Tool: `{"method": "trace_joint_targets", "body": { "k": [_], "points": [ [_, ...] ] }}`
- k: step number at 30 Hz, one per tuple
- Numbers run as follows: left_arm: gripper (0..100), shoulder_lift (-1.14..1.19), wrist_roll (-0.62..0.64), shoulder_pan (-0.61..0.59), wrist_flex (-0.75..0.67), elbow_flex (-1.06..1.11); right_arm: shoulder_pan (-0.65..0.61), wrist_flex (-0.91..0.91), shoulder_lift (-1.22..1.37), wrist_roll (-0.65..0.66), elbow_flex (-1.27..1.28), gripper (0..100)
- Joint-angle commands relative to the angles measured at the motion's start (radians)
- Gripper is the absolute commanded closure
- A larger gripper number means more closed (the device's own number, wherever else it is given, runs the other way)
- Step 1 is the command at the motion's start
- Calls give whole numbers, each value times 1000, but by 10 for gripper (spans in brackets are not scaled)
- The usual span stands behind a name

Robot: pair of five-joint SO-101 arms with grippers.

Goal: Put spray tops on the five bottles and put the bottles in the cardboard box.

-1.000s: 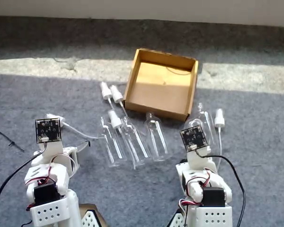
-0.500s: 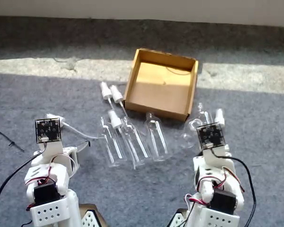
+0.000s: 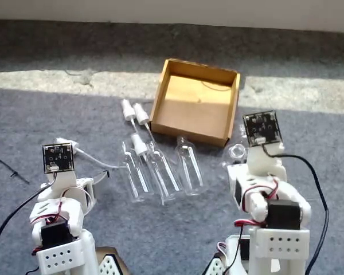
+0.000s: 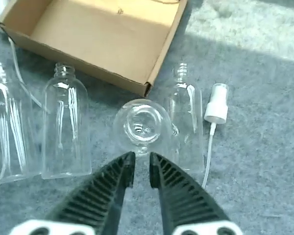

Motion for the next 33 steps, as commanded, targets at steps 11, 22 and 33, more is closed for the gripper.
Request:
{"method": "trace_joint_targets", "body": {
  "k": [11,22,33],
  "points": [
    [638,5,9,10,3,19,-202,119,-120,26,-97,739],
    [638,5,9,10,3,19,-189,-179,-325,25,251,618],
    [638,5,9,10,3,19,-93,-567,-328,-12,613,598]
  ]
}}
